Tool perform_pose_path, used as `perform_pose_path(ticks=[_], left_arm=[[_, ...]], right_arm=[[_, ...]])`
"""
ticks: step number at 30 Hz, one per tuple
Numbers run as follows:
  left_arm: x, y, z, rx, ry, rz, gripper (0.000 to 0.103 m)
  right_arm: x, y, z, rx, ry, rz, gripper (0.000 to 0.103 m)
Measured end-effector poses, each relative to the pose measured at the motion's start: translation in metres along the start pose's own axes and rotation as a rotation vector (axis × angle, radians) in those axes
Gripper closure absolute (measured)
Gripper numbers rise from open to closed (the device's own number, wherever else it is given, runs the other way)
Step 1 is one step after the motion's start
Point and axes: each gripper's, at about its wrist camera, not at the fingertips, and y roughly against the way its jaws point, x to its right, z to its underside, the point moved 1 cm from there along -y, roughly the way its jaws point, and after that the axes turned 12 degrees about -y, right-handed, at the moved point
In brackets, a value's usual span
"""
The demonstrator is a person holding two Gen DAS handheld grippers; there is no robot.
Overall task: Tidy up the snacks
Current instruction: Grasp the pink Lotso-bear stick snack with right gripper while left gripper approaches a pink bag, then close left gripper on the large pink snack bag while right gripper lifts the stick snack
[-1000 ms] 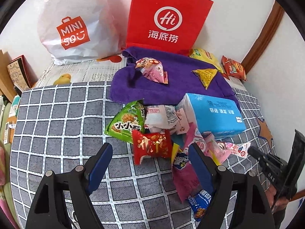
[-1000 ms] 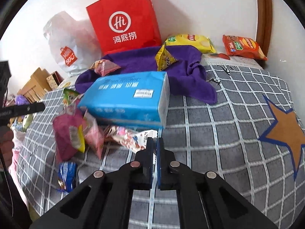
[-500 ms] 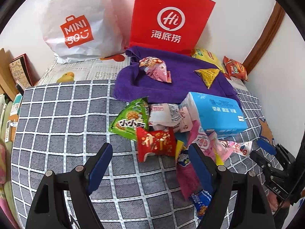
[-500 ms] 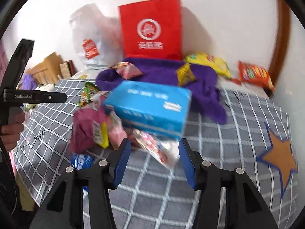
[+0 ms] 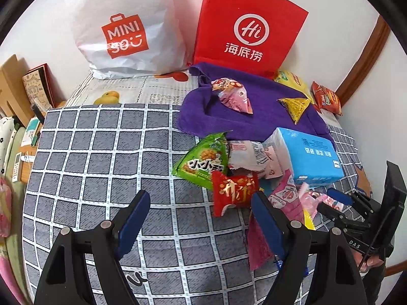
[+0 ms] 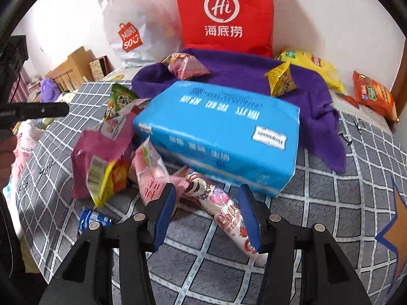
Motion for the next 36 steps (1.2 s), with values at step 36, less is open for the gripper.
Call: perform_pose_path(ticks=[36], left_arm=[[0.101, -0.055, 0.003, -0.098, -0.081, 0.125, 0.017]], right_arm=[[0.063, 0.025, 0.053, 0.098, -0.242, 0.246, 0.080]])
